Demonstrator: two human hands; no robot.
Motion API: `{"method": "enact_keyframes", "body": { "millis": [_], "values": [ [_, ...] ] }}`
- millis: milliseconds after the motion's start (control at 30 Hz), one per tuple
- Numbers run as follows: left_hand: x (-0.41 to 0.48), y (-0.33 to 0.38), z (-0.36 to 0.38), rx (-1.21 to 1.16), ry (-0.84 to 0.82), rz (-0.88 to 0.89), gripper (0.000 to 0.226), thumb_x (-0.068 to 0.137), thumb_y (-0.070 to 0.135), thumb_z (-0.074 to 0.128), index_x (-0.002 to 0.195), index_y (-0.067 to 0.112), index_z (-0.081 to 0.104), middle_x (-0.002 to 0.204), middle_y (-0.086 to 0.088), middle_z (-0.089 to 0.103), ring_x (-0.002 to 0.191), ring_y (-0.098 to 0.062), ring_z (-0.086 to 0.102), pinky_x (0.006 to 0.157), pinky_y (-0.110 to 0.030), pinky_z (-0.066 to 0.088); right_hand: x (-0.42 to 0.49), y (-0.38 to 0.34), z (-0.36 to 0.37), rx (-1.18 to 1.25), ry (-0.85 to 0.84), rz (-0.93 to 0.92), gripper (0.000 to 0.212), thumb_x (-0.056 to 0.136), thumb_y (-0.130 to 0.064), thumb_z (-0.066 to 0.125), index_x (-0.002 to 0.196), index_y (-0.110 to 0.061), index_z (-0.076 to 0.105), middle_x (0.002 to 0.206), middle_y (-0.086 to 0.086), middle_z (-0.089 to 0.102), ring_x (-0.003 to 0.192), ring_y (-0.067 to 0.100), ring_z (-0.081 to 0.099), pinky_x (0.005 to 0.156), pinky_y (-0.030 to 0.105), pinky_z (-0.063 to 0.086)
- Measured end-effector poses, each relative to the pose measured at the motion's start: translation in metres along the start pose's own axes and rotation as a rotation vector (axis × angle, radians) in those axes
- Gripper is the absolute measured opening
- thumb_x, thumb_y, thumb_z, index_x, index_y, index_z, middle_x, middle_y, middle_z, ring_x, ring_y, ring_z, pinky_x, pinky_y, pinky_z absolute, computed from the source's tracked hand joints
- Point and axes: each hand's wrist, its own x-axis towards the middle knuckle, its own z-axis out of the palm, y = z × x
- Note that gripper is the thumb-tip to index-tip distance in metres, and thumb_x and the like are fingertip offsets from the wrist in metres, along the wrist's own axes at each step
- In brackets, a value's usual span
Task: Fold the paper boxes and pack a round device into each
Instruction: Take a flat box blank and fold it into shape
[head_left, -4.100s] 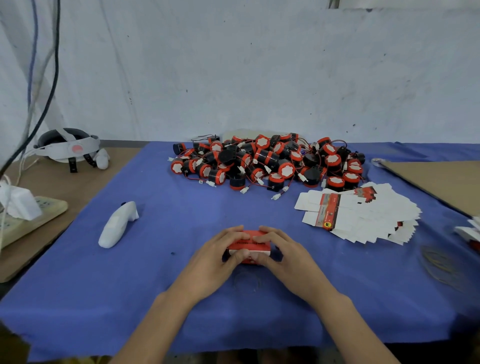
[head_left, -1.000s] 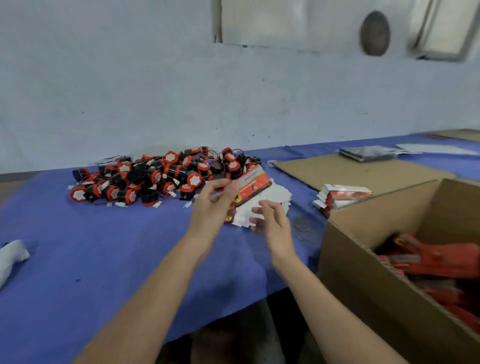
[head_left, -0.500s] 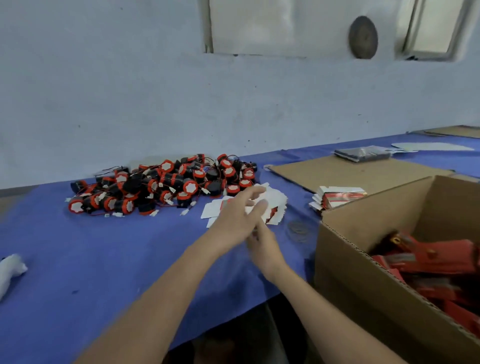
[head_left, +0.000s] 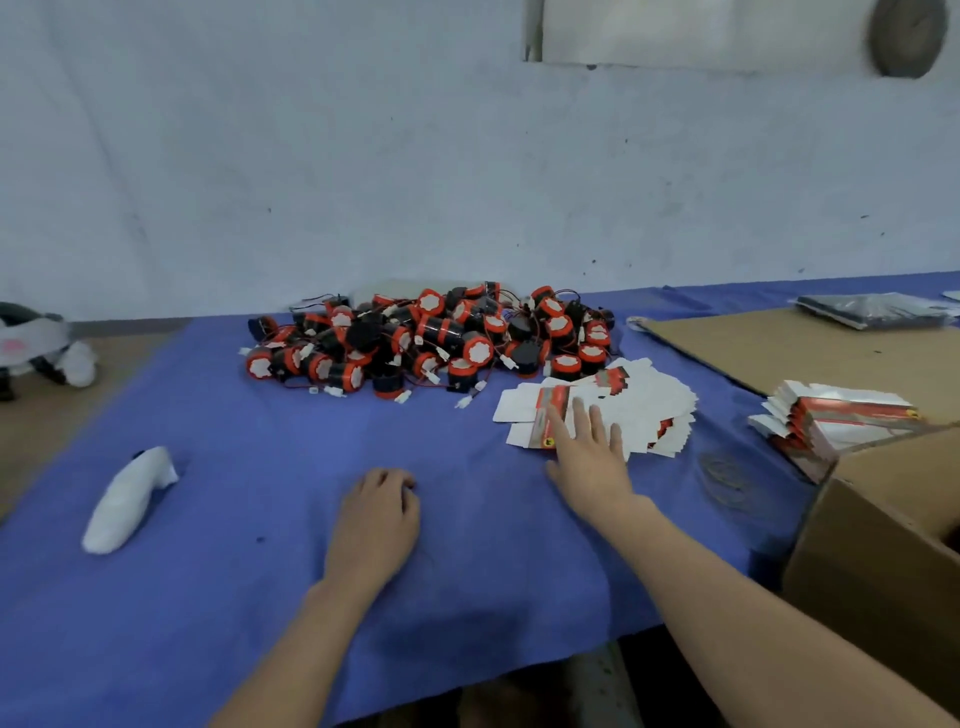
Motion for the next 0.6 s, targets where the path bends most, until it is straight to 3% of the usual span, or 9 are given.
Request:
{"method": "enact_keyframes", "body": {
  "millis": [133, 200, 333, 433, 533, 600],
  "values": [
    [0.000, -0.004, 0.000, -0.100, 0.039, -0.014, 0.024, 0.100, 0.013, 0.046, 0.114, 0.012, 0.065, 0.120, -0.005, 0.064, 0.111, -0.025, 0.056, 0.095, -0.039, 0.044, 0.004, 0.004, 0.009, -0.074, -0.010, 0.039, 0.050, 0.106, -0.020, 0.033, 0.155, -0.022, 0.025, 0.152, 0.011, 0.036, 0.142, 0.032, 0.031, 0.120, 0.055, 0.015],
    [0.000, -0.006, -0.002, -0.172, 0.048, -0.042, 0.026, 0.100, 0.013, 0.046, 0.118, 0.012, 0.064, 0.122, -0.003, 0.064, 0.113, -0.022, 0.056, 0.096, -0.038, 0.046, 0.002, 0.003, 0.013, -0.144, 0.034, -0.028, 0.046, 0.106, -0.021, 0.034, 0.152, -0.024, 0.033, 0.147, 0.008, 0.045, 0.137, 0.030, 0.040, 0.121, 0.052, 0.014],
    [-0.001, -0.007, -0.001, -0.217, 0.057, -0.069, 0.026, 0.101, 0.014, 0.045, 0.119, 0.014, 0.064, 0.124, 0.000, 0.063, 0.115, -0.020, 0.055, 0.096, -0.039, 0.047, 0.005, 0.004, 0.016, -0.174, 0.034, -0.129, 0.041, 0.108, -0.032, 0.034, 0.148, -0.022, 0.039, 0.147, 0.011, 0.044, 0.138, 0.031, 0.038, 0.122, 0.049, 0.011],
    [-0.001, -0.007, -0.001, -0.232, 0.063, -0.072, 0.026, 0.100, 0.013, 0.045, 0.117, 0.013, 0.064, 0.124, 0.000, 0.064, 0.115, -0.019, 0.055, 0.095, -0.039, 0.047, 0.006, 0.006, 0.012, -0.129, -0.044, -0.119, 0.051, 0.108, -0.033, 0.036, 0.156, -0.021, 0.022, 0.157, 0.020, 0.027, 0.145, 0.037, 0.028, 0.120, 0.046, 0.017],
    [-0.001, -0.007, -0.002, -0.235, 0.076, -0.080, 0.026, 0.100, 0.013, 0.045, 0.116, 0.014, 0.065, 0.122, 0.001, 0.064, 0.114, -0.019, 0.056, 0.095, -0.039, 0.048, 0.006, 0.006, 0.004, -0.125, -0.084, -0.153, 0.059, 0.104, -0.016, 0.040, 0.157, -0.021, 0.017, 0.142, 0.016, 0.046, 0.128, 0.034, 0.049, 0.104, 0.042, 0.040],
    [-0.002, -0.007, -0.001, -0.237, 0.077, -0.080, 0.026, 0.100, 0.013, 0.045, 0.115, 0.014, 0.065, 0.122, 0.002, 0.065, 0.114, -0.019, 0.056, 0.094, -0.040, 0.048, 0.008, 0.005, 0.000, -0.124, -0.097, -0.175, 0.061, 0.100, -0.010, 0.043, 0.156, -0.020, 0.020, 0.136, 0.013, 0.051, 0.123, 0.033, 0.054, 0.101, 0.041, 0.043]
  ]
}}
